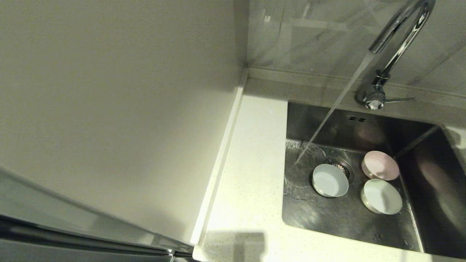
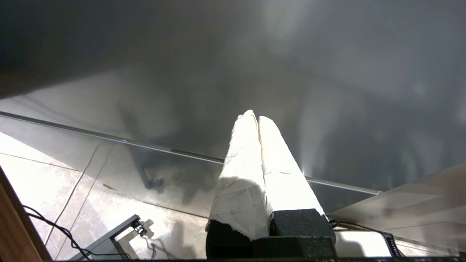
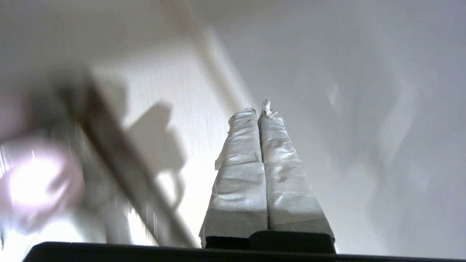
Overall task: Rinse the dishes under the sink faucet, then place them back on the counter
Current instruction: Wait for the water to rinse the bowl
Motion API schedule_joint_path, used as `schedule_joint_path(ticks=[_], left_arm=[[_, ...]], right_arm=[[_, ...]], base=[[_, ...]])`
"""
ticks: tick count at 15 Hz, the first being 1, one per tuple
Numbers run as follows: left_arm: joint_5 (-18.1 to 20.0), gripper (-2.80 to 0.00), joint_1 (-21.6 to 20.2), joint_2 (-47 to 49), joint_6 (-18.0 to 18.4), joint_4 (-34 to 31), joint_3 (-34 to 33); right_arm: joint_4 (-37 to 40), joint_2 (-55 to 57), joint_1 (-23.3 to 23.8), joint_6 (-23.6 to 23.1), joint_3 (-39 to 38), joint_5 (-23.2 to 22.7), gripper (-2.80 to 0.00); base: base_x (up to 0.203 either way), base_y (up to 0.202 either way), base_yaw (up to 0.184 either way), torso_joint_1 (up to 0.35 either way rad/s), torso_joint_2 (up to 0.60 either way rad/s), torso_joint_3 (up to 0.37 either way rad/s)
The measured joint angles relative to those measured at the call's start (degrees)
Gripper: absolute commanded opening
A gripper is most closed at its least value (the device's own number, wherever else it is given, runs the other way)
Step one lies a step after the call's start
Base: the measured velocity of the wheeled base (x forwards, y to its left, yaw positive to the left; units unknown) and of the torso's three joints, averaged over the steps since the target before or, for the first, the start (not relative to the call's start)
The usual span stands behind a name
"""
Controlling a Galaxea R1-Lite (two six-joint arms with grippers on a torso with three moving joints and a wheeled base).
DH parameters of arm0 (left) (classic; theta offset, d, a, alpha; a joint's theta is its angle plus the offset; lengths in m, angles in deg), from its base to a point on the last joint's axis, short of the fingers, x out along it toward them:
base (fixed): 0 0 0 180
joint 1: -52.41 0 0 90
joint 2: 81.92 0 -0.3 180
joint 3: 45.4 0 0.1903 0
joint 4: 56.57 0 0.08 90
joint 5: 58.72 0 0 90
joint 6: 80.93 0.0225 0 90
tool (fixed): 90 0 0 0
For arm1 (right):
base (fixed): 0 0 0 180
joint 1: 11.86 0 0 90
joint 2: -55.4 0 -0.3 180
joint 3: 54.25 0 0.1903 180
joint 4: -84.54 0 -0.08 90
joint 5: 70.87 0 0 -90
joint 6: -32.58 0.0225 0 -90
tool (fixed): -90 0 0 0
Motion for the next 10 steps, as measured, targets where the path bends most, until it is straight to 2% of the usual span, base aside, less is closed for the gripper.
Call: schedule_joint_path(ticks=[3, 5, 8, 9, 10], left_arm=[[0.0, -2.8, 0.0, 0.0, 0.0, 0.0, 0.0], [0.02, -2.8, 0.0, 0.0, 0.01, 0.0, 0.0], [0.02, -2.8, 0.0, 0.0, 0.0, 0.02, 0.0], [0.02, -2.8, 0.0, 0.0, 0.0, 0.02, 0.0], [0.02, -2.8, 0.0, 0.0, 0.01, 0.02, 0.0]], right_arm=[[1.98, -10.09, 1.15, 6.56, -18.4, -7.9, -2.8], [2.4, -19.2, 0.39, 10.83, -28.62, -16.64, -2.8], [0.93, -33.98, -7.02, 14.02, -38.19, -29.43, -2.8], [-0.5, -38.77, -9.84, 14.36, -40.57, -30.6, -2.8], [-2.39, -44.04, -12.94, 13.83, -42.75, -29.63, -2.8]], base=[[0.0, 0.0, 0.0, 0.0, 0.0, 0.0], [0.0, 0.0, 0.0, 0.0, 0.0, 0.0], [0.0, 0.0, 0.0, 0.0, 0.0, 0.0], [0.0, 0.0, 0.0, 0.0, 0.0, 0.0], [0.0, 0.0, 0.0, 0.0, 0.0, 0.0]])
